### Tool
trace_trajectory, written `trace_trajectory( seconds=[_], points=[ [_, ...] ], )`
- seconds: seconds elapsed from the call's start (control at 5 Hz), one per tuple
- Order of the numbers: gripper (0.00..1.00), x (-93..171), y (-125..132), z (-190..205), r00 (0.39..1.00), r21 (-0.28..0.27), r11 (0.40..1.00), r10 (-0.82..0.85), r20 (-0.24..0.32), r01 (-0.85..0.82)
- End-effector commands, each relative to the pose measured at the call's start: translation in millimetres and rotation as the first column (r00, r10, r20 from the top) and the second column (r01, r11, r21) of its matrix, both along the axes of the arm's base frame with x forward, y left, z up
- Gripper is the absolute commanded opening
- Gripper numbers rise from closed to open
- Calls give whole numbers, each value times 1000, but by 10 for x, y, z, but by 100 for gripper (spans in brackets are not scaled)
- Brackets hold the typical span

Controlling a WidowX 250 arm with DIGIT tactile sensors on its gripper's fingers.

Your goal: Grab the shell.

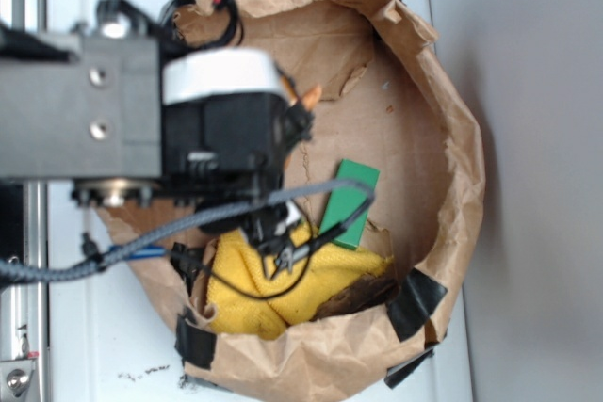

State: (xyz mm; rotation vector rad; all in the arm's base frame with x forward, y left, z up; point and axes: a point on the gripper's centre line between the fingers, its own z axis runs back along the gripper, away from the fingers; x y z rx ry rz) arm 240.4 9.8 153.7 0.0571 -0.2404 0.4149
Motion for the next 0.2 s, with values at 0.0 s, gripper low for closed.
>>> trace_trajectory(
  seconds=[0.0],
  points=[
    [0,31,-50,273,998,77,996,-47,30,44]
  ],
)
